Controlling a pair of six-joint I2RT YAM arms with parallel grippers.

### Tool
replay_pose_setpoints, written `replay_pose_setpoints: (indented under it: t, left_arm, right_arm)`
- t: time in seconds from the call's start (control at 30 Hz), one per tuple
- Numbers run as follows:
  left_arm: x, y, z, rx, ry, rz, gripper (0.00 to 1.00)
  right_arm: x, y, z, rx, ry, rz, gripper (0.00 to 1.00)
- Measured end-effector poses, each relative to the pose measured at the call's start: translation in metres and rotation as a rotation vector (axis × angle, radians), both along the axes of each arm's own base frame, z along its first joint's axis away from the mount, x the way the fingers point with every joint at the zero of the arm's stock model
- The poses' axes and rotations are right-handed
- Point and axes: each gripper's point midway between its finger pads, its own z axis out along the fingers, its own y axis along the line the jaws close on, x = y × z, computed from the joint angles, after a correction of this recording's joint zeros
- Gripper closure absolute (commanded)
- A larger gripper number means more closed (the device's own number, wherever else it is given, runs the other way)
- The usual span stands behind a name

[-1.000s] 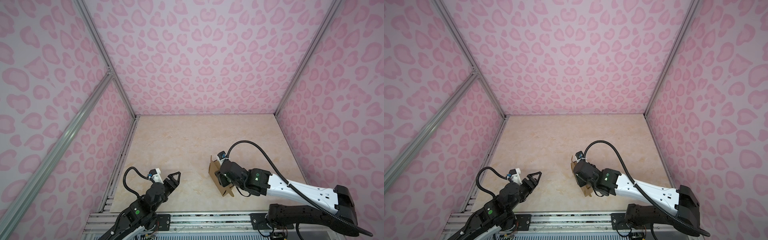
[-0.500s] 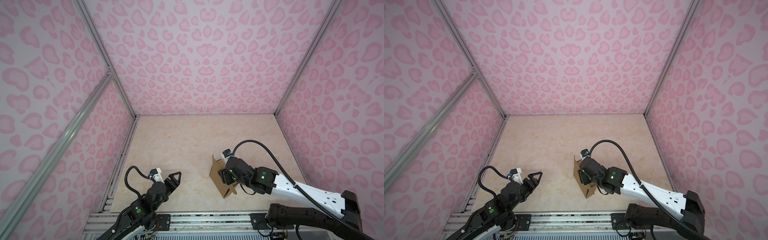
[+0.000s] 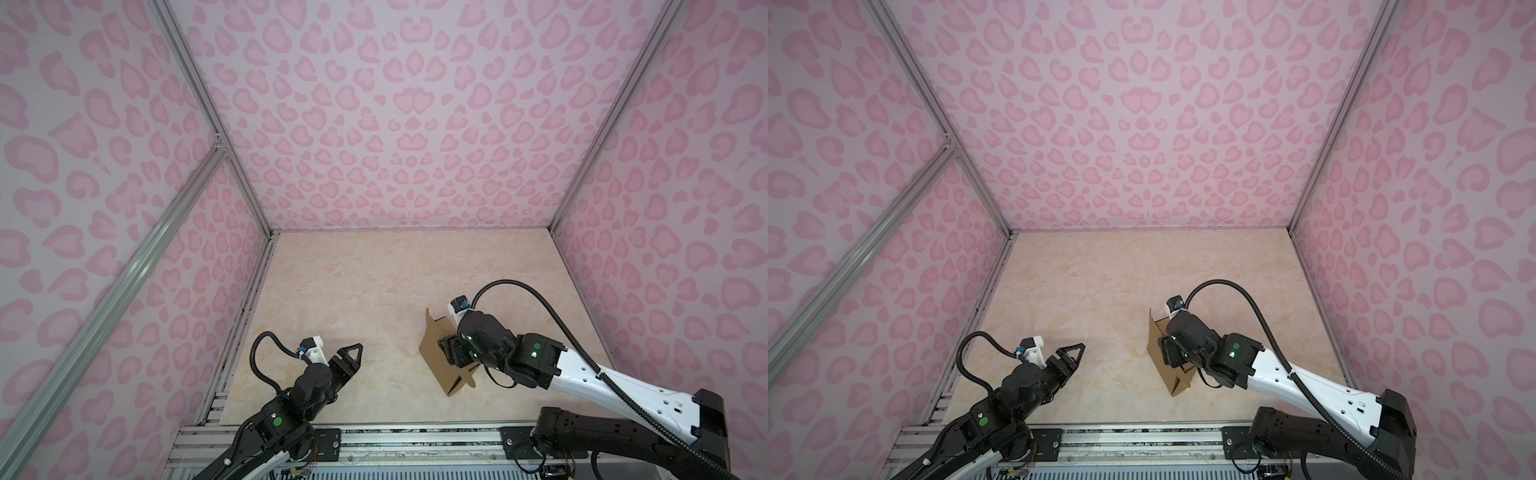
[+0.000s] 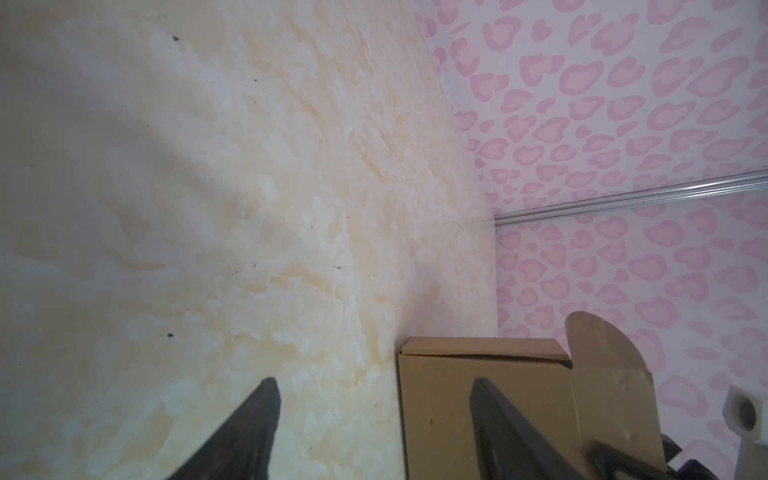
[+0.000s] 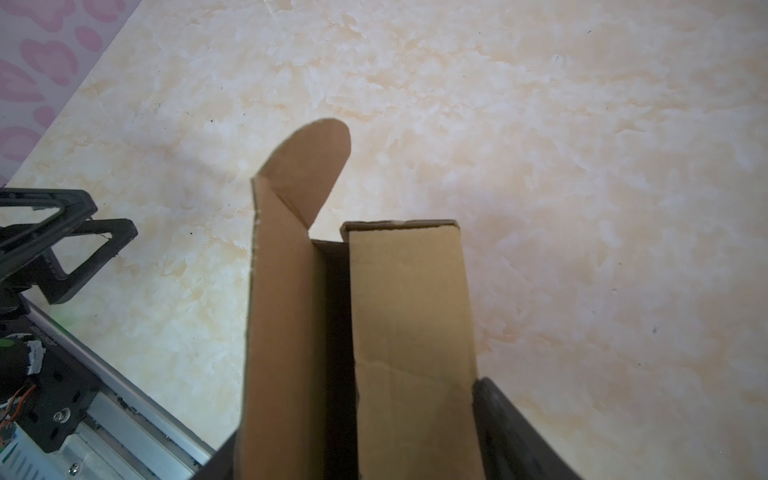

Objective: Fold the paper box

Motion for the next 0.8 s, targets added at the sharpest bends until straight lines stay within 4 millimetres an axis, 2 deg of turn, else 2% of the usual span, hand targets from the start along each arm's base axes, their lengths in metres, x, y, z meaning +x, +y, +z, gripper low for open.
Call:
replay_pose_setpoints:
  t: [0.4, 0.7, 0.8]
  left_arm:
    - [0.001, -0.005, -0.003, -0.008, 0.017, -0.008, 0.25]
    - [0.005, -0.023, -0.015, 0.0, 0.074, -0.06, 0.26]
    - [0.007, -0.032, -0.011, -0.008, 0.079, -0.081, 0.25]
  right_arm:
    - [-0.006, 0.011, 0.002, 0.067, 0.028, 0.01, 0.31]
    - [-0.01, 0.02, 0.004, 0.127, 0.049, 0.021, 0.31]
    - [-0.01, 0.021, 0.004, 0.136, 0.052, 0.018, 0.31]
